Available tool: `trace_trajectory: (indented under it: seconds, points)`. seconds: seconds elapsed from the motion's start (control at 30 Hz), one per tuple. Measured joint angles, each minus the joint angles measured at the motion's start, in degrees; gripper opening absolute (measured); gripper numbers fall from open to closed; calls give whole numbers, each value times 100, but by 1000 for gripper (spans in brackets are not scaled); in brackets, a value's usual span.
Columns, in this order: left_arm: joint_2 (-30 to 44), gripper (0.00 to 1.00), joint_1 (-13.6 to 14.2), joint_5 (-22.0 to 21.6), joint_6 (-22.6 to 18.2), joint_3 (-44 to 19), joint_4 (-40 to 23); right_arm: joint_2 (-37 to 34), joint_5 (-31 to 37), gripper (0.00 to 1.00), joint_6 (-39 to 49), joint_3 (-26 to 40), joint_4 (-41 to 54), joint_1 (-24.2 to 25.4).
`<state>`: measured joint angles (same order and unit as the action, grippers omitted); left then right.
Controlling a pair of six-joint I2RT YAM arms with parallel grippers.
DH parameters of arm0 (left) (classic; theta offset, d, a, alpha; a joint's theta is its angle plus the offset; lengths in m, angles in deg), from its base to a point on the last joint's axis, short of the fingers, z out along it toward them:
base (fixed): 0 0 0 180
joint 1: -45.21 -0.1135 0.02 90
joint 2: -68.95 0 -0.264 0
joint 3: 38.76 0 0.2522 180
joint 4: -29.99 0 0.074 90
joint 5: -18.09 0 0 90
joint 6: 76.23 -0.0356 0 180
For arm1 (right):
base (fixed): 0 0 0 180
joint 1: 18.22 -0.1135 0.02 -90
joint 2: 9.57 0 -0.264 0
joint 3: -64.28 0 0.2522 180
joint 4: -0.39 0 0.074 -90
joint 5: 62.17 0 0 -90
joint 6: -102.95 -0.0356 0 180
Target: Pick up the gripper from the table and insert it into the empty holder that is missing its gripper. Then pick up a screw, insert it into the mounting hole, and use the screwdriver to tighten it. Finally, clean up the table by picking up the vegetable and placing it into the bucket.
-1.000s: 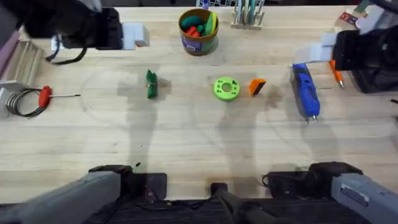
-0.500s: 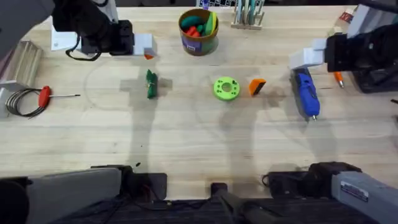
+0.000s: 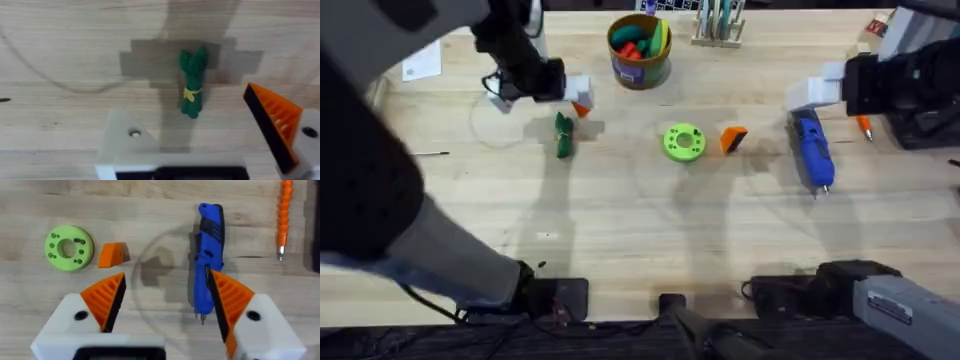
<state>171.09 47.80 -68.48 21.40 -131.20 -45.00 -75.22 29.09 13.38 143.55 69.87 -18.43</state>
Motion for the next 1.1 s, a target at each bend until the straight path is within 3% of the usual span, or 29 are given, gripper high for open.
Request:
trace_trajectory:
  seconds: [0.43,0.5,0.53,0.57,0.73,0.8,1.1]
  points:
    - [820,993,-134,-175,20,0,85,0,0,992,-1,0,1,0]
    - [893,959,-169,-178,21,4,118,0,0,993,0,0,1,0]
    - [917,928,-178,-173,28,9,126,0,0,993,-1,0,1,0]
    - [925,835,-186,-130,50,11,127,0,0,993,0,0,-1,0]
    - [921,60,-164,-64,34,11,160,0,0,991,0,0,-47,0]
    - [921,8,-157,-30,37,11,162,0,0,993,0,0,-54,0]
    - [923,5,-155,-25,47,11,166,0,0,994,0,0,-63,0]
